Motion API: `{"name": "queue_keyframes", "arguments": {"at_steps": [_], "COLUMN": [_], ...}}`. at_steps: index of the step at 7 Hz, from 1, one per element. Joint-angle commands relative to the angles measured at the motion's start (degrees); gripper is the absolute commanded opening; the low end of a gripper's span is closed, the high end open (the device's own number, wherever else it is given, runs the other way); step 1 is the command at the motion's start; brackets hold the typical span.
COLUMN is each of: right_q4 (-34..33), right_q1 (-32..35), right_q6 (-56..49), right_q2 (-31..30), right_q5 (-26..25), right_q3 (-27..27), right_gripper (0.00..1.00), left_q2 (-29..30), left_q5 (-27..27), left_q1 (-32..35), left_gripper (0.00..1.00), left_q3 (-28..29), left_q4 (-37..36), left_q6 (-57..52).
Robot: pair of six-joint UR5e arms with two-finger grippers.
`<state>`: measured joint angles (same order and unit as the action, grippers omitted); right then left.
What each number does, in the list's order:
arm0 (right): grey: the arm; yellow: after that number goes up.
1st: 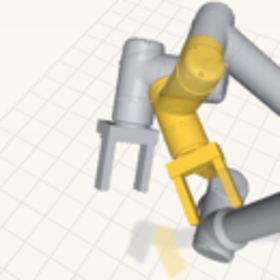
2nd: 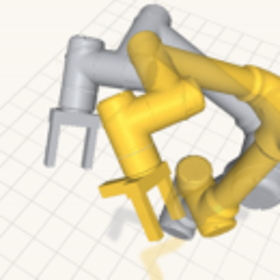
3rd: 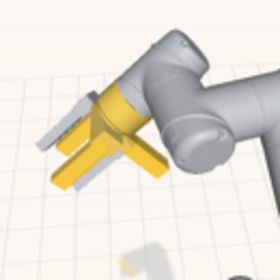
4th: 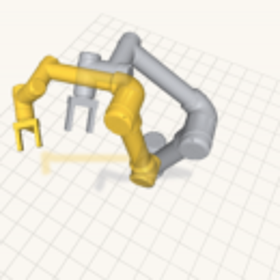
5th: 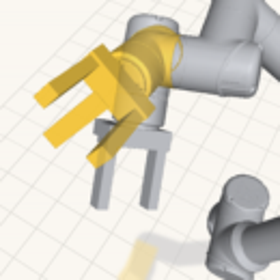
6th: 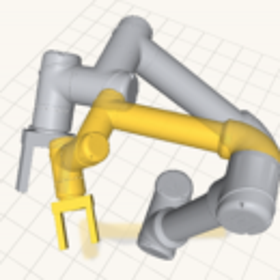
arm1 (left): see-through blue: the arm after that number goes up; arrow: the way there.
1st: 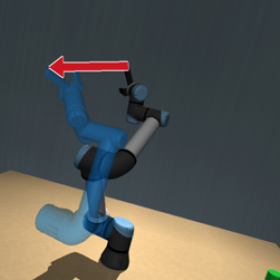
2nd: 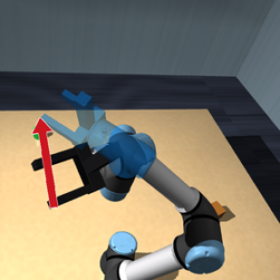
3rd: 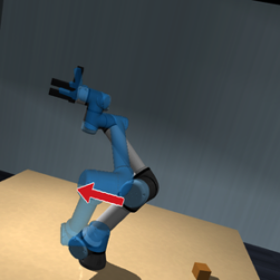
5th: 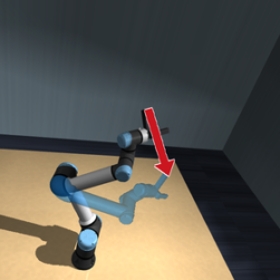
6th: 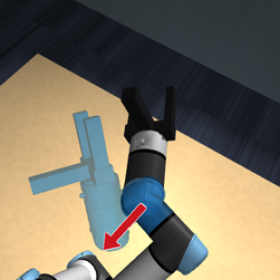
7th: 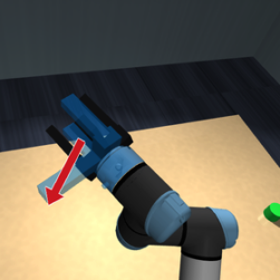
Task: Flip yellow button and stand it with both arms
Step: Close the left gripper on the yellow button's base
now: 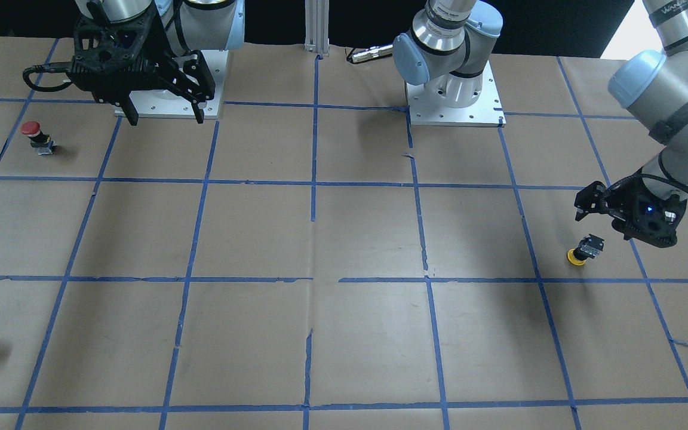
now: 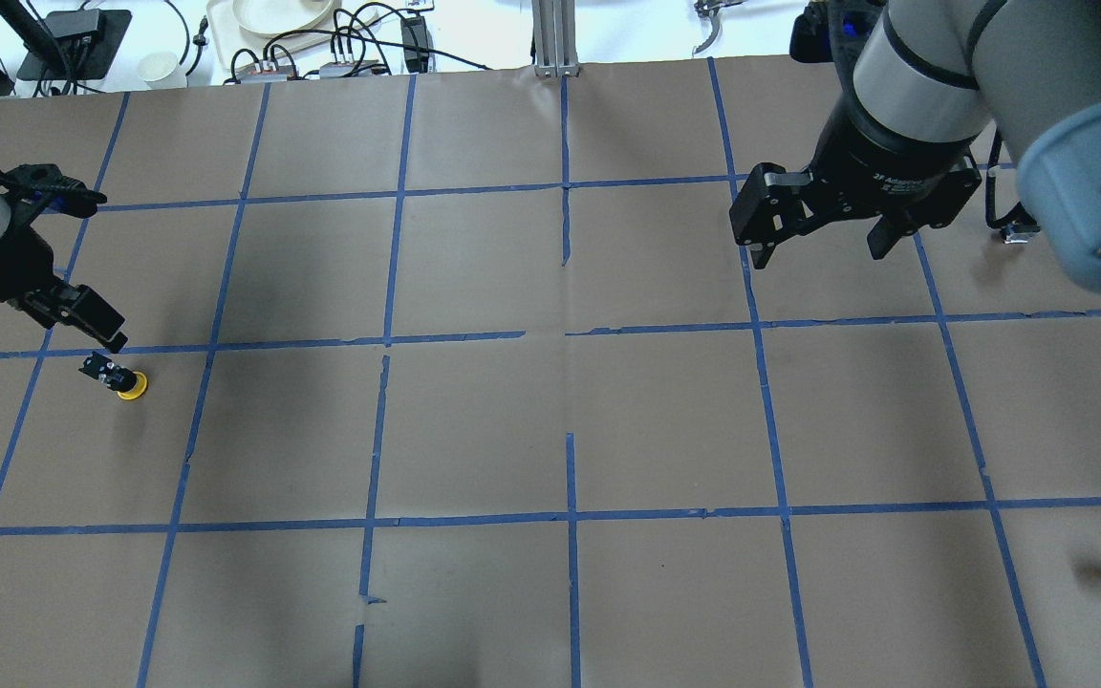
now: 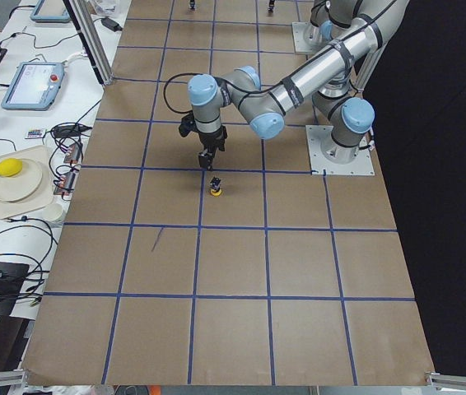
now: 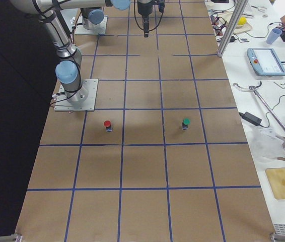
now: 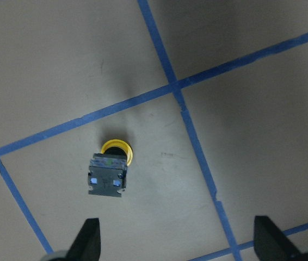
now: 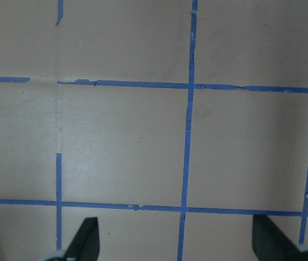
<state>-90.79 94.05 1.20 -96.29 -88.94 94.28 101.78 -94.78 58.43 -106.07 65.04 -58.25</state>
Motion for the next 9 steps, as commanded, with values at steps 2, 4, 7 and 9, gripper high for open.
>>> {"name": "queue_keyframes", "arguments": {"at_steps": [2,4,7,9], "right_q4": [0.17,0.35,-0.09,0.17], "right_q1": [0.00,-0.27,-0.27,-0.44], "right_q6": [0.29,0.56,0.56,0.64], "right_q2": [-0.04,0.05,0.14,0.05], "right_q5": [0.00,-0.18,-0.18,-0.18], "right_q3": [0.03,0.03,0.03,0.03], "right_gripper": [1.00,1.00,1.00,1.00], "left_q2": [3.85,7.98,7.99,7.73], "left_q5": [2.50,2.06,1.80,1.88], "left_q1": [-2.09,-2.26,-2.18,-2.18], "left_gripper": [0.95,0.93,0.51,0.31], "left_q3": [-0.89,-0.80,-0.72,-0.81], "left_q4": [-3.51,-7.29,-7.03,-6.60], "left_q6": [-4.23,-9.30,-9.34,-9.07]}}
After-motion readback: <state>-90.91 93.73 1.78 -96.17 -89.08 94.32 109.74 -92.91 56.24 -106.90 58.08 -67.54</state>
